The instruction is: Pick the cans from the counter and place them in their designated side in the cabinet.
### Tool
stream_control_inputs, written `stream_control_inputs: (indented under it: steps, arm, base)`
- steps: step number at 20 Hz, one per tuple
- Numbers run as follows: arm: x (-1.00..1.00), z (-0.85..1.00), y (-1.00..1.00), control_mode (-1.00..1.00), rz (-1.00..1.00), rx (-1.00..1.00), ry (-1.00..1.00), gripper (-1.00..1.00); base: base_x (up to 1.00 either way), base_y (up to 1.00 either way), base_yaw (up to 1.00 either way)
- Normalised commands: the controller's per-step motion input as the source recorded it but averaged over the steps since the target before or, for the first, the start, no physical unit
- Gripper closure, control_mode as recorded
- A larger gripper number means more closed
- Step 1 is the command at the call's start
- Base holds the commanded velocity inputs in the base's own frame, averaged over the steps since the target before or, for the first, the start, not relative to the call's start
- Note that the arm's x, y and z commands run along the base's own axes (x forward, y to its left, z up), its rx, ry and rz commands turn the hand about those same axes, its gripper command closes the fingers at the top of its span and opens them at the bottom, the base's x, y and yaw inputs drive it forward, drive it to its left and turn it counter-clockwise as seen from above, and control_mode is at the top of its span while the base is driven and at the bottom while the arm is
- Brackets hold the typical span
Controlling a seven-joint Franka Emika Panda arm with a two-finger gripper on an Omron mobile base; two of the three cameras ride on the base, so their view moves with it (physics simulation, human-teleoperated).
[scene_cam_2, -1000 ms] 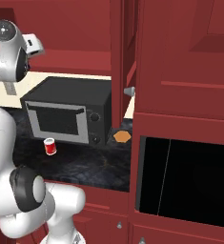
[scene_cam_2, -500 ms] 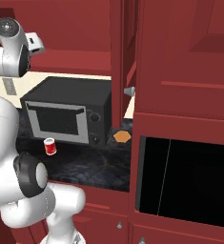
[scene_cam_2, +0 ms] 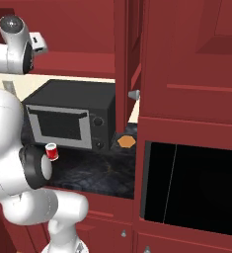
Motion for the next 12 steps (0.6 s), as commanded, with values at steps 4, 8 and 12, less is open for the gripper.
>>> stream_control_inputs:
  steps: [4, 8, 12]
  arm:
    - [0.27, 0.00, 0.11, -1.00, 0.00, 0.00, 0.01, 1.00]
    - [0.30, 0.00, 0.12, -1.00, 0.00, 0.00, 0.01, 1.00]
    - [0.33, 0.00, 0.13, -1.00, 0.00, 0.00, 0.01, 1.00]
  base:
    - [0.00, 0.00, 0.00]
    - [0.00, 0.00, 0.00]
    - [0.00, 0.00, 0.00]
